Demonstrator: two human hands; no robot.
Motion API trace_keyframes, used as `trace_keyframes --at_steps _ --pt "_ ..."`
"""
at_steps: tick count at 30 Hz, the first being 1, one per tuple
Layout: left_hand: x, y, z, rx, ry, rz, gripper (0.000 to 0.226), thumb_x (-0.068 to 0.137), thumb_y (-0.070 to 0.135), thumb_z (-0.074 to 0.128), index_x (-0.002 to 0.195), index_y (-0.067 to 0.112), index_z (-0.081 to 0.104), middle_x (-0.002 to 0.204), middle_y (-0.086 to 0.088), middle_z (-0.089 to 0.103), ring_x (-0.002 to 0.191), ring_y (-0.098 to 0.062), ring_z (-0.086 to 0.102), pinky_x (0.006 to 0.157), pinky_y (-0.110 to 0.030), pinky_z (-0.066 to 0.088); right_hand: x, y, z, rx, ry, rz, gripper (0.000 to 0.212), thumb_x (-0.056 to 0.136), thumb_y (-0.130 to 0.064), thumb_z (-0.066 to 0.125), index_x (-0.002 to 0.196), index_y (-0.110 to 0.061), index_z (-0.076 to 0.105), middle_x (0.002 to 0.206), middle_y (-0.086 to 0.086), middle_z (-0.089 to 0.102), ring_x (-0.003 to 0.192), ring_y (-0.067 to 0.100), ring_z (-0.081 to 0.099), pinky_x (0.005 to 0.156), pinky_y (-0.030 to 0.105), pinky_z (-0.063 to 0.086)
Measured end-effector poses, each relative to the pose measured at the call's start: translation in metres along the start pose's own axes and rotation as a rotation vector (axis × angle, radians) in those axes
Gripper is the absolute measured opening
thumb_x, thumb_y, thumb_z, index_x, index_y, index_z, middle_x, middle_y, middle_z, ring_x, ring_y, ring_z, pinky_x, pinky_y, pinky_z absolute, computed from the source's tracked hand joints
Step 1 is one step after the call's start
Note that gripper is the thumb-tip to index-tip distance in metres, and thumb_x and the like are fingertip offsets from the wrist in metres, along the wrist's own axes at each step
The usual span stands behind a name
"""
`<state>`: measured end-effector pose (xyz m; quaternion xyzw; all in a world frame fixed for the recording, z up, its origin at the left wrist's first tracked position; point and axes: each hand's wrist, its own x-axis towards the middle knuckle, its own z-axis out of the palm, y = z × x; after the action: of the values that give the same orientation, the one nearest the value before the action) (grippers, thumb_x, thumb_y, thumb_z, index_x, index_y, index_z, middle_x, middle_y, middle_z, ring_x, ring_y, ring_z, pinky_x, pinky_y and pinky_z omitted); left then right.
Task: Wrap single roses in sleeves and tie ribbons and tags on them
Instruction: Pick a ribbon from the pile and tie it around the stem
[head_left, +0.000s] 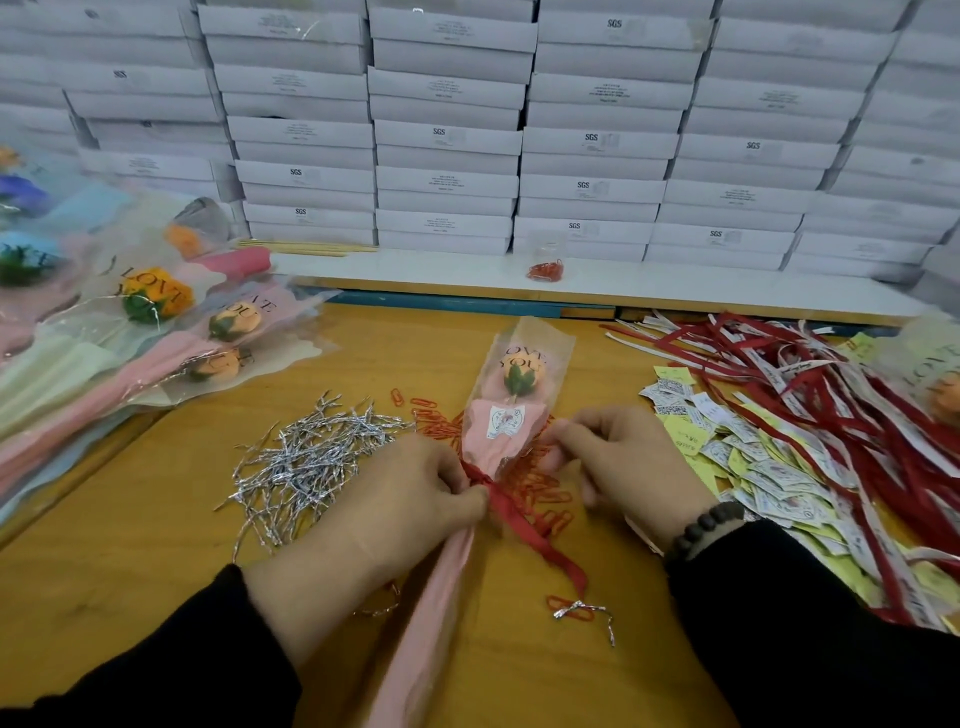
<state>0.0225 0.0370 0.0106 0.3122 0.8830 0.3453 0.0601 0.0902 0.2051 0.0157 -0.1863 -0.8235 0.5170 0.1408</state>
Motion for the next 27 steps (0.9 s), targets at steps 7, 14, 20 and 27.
trace_keyframes --at_steps 7,14,20,27 --pt "-0.004 0.009 -0.021 -0.228 0.020 0.043 0.024 0.080 0.014 0.068 0.057 0.015 0.061 0.051 0.003 0.051 0.047 -0.007 0.042 0.049 -0.018 0.036 0.006 0.003 -0.008 0.430 0.015 0.214 0.037 0.087 -0.044 0.055 0.100 -0.010 0.057 0.080 0.007 0.074 0.031 0.007 0.043 0.030 0.013 0.028" --pt "-0.011 0.018 -0.023 -0.286 -0.235 0.078 0.016 0.080 0.012 0.070 0.067 0.005 0.063 0.052 0.002 0.053 0.048 -0.007 0.044 0.046 -0.015 0.036 0.006 0.004 -0.004 0.699 0.024 0.182 0.019 0.086 -0.023 0.062 0.078 -0.008 0.054 0.048 -0.003 0.054 0.030 0.005 0.035 0.029 0.014 0.026" --pt "-0.007 0.019 -0.047 -0.225 -0.232 0.014 0.046 0.061 0.062 0.058 0.063 0.016 0.057 0.049 0.007 0.048 0.045 -0.006 0.041 0.048 -0.019 0.035 0.003 -0.001 0.006 0.773 0.045 0.154 0.014 0.083 -0.004 0.062 0.075 -0.006 0.051 0.044 0.001 0.048 0.028 0.005 0.038 0.028 0.014 0.026" --pt "0.016 0.018 -0.049 -0.265 -0.214 -0.089 0.051 0.057 0.062 0.059 0.077 0.015 0.065 0.058 0.008 0.066 0.055 -0.008 0.055 0.055 -0.023 0.037 -0.015 0.000 0.043 0.751 -0.156 0.087 0.008 0.083 -0.011 0.066 0.085 -0.009 0.059 0.057 0.006 0.055 0.034 0.007 0.043 0.036 0.016 0.034"
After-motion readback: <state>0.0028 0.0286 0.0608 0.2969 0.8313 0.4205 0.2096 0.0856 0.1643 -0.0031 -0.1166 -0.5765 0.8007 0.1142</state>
